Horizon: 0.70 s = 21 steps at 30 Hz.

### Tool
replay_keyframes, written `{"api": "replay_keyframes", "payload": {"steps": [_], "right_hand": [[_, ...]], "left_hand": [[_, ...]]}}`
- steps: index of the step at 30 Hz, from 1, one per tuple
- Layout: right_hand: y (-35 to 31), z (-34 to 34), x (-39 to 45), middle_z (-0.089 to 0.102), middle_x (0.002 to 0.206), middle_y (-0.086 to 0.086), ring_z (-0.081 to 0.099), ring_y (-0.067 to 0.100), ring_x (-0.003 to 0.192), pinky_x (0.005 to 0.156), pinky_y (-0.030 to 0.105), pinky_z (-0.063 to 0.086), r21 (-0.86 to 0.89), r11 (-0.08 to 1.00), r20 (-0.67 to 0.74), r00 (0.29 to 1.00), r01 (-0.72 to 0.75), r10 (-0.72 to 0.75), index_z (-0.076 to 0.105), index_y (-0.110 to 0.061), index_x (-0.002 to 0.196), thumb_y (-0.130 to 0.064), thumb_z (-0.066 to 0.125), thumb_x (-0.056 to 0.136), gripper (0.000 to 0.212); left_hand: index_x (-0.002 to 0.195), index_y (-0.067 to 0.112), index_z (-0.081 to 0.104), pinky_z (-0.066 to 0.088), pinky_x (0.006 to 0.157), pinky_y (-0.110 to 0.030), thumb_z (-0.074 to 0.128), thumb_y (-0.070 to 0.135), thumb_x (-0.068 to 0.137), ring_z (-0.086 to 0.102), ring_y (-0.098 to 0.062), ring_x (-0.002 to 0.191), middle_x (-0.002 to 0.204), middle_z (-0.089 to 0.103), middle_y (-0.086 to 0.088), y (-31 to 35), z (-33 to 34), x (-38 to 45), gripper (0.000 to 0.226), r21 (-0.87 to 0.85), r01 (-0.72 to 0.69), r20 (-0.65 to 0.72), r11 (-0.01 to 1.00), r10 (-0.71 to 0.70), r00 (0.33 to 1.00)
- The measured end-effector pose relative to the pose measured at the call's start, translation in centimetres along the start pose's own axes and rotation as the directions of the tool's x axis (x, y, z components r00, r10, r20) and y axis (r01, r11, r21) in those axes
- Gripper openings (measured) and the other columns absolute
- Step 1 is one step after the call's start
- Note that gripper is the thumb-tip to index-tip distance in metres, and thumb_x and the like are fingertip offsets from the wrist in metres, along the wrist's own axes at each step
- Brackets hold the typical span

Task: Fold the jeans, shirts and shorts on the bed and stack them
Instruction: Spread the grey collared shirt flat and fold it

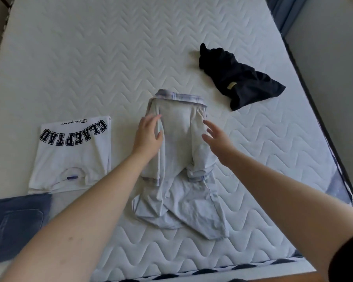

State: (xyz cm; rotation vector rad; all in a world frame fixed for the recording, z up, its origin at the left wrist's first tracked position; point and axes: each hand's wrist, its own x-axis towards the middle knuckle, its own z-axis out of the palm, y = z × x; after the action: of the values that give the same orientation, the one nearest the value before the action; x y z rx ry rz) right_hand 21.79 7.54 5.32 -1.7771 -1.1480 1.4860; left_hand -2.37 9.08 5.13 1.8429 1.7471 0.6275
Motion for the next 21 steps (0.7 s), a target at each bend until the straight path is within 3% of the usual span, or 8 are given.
{"api": "replay_keyframes", "payload": {"steps": [2,4,6,8,11,14,17,21], "right_hand": [[3.5,0.9,-0.4,0.044,0.149,0.004,0.055,0.011,0.107,0.074,0.033,0.05,-0.092,0.995,0.031,0.998,-0.048,0.051,0.049,-0.037,0.14,-0.017,0.054,0.099,0.045],[7.0,2.0,-1.1,0.049,0.143,0.003,0.061,0.015,0.098,0.074,0.027,0.047,-0.16,0.982,0.074,0.991,-0.096,0.109,0.05,-0.036,0.138,-0.019,0.052,0.099,0.043],[10.3,3.2,-1.8,0.054,0.132,0.003,0.061,0.031,0.11,0.082,0.037,0.051,-0.229,0.962,0.116,0.977,-0.147,0.177,0.05,-0.035,0.14,-0.02,0.051,0.1,0.043],[13.2,4.1,-2.3,0.057,0.13,0.007,0.061,0.033,0.109,0.087,0.039,0.05,-0.281,0.938,0.119,0.963,-0.201,0.242,0.05,-0.033,0.14,-0.022,0.051,0.099,0.042],[17.2,5.8,-3.3,0.059,0.132,0.004,0.059,0.015,0.102,0.077,0.019,0.044,-0.245,0.933,0.165,0.937,-0.265,0.309,0.052,-0.024,0.139,-0.017,0.051,0.099,0.04],[21.3,7.2,-5.1,0.057,0.137,-0.001,0.056,0.016,0.12,0.085,0.012,0.034,-0.408,0.884,0.204,0.921,-0.228,0.332,0.047,-0.021,0.141,-0.019,0.054,0.098,0.044],[25.1,7.9,-7.5,0.033,0.155,-0.004,0.035,0.021,0.14,0.111,0.033,0.027,-0.702,0.712,0.286,0.912,-0.008,0.293,0.026,-0.029,0.152,-0.046,0.062,0.09,0.073],[28.9,8.4,-9.9,-0.015,0.162,-0.012,-0.009,0.014,0.15,0.119,0.052,0.004,-0.811,0.545,0.395,0.886,0.212,0.243,-0.005,-0.031,0.155,-0.057,0.074,0.074,0.116]], "left_hand": [[0.138,0.005,0.05,0.031,0.114,-0.037,0.059,0.003,0.088,0.04,-0.032,0.134,0.141,0.046,-0.017,-1.8,2.5,-2.8,0.05,0.044,0.045,0.103,0.998,-0.049,0.993],[0.139,0.007,0.05,0.032,0.113,-0.04,0.058,0.004,0.089,0.041,-0.029,0.135,0.142,0.047,-0.014,-3.7,5.1,-5.7,0.05,0.082,0.078,0.207,0.994,-0.094,0.974],[0.14,0.008,0.049,0.032,0.113,-0.039,0.057,0.006,0.09,0.041,-0.027,0.135,0.143,0.046,-0.012,-5.1,7.6,-8.3,0.051,0.114,0.085,0.274,0.99,-0.114,0.955],[0.141,0.01,0.049,0.033,0.112,-0.035,0.057,0.009,0.09,0.042,-0.025,0.134,0.143,0.046,-0.01,-6.2,10.0,-10.5,0.052,0.16,0.062,0.33,0.985,-0.112,0.937],[0.136,0.015,0.055,0.043,0.097,-0.037,0.056,0.009,0.088,0.053,-0.027,0.117,0.131,0.053,-0.009,-7.6,13.0,-14.0,0.048,0.206,0.063,0.375,0.977,-0.138,0.917],[0.111,0.012,0.069,0.051,0.074,-0.04,0.068,0.007,0.076,0.061,-0.033,0.087,0.101,0.061,-0.012,-8.7,15.4,-18.1,0.035,0.265,0.009,0.374,0.964,-0.111,0.921],[0.101,0.019,0.07,0.051,0.066,-0.037,0.083,0.023,0.061,0.062,-0.029,0.081,0.093,0.061,-0.006,-9.7,17.3,-22.4,0.042,0.395,-0.09,0.418,0.914,-0.092,0.904],[0.124,0.025,0.061,0.046,0.092,-0.052,0.082,0.054,0.056,0.056,-0.033,0.111,0.123,0.057,-0.009,-10.9,19.4,-26.0,0.077,0.546,-0.138,0.514,0.826,-0.2,0.834]]}}
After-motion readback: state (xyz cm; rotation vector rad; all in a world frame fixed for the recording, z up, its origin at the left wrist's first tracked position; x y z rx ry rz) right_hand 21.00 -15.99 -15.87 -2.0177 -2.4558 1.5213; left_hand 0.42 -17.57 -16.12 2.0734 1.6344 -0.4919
